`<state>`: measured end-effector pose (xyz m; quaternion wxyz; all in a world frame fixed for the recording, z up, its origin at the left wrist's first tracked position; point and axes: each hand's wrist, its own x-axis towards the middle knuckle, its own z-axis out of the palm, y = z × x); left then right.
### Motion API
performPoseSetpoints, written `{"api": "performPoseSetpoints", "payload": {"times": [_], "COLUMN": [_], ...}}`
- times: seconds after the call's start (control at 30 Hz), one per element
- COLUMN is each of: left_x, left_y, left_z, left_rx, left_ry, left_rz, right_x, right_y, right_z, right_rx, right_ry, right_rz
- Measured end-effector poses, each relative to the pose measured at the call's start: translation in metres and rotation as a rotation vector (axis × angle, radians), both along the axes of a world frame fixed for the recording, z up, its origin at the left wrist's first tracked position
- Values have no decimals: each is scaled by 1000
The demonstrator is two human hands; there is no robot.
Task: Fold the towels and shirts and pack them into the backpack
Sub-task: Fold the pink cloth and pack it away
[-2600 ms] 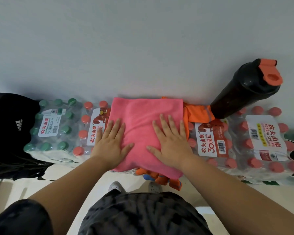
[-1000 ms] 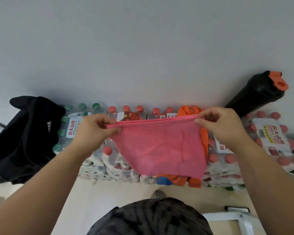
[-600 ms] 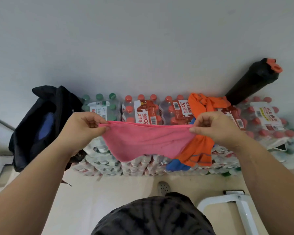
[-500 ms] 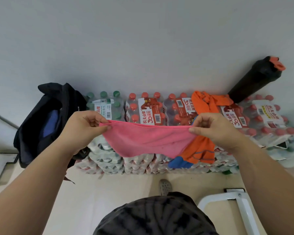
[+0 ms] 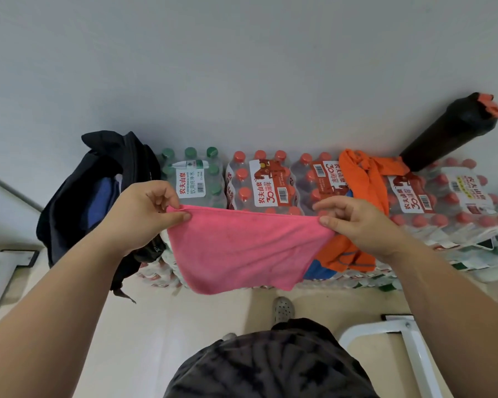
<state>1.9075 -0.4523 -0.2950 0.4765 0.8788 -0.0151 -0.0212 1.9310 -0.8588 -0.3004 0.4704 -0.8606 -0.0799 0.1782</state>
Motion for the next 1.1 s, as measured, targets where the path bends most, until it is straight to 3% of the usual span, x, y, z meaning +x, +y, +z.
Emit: {"api": "performPoseSetpoints", "payload": {"times": [0.17,0.37,0.47,0.57,0.67,0.77,0.93,1.1], "left_x": [24,57,79,101,118,129,141,161], "left_y": [0,-16,-25,-35,-45,-54,-66,-53], "left_z": [-6,-13,-19,-26,-31,-38,-48,-56], "left_rx": [303,351,278,106,-263,-465,-564,-484], "left_ry": [50,54,111,214,398,490,377,234], "left_rz": [-48,175,341,471,639,750,819,747], "right_x": [27,74,102,130,151,169,192,213], "right_y": [7,12,17,24,33,37,51,59], "right_z": [-3,-22,-31,-41,-45,-52,-61,-78], "right_rx": [-304,-383,-410,-396,-128,68,274,224], "right_ry": [-21,-175,-272,-234,28,269,417,221], "right_rz": [122,127,111,24,-118,-222,-350,-448]}}
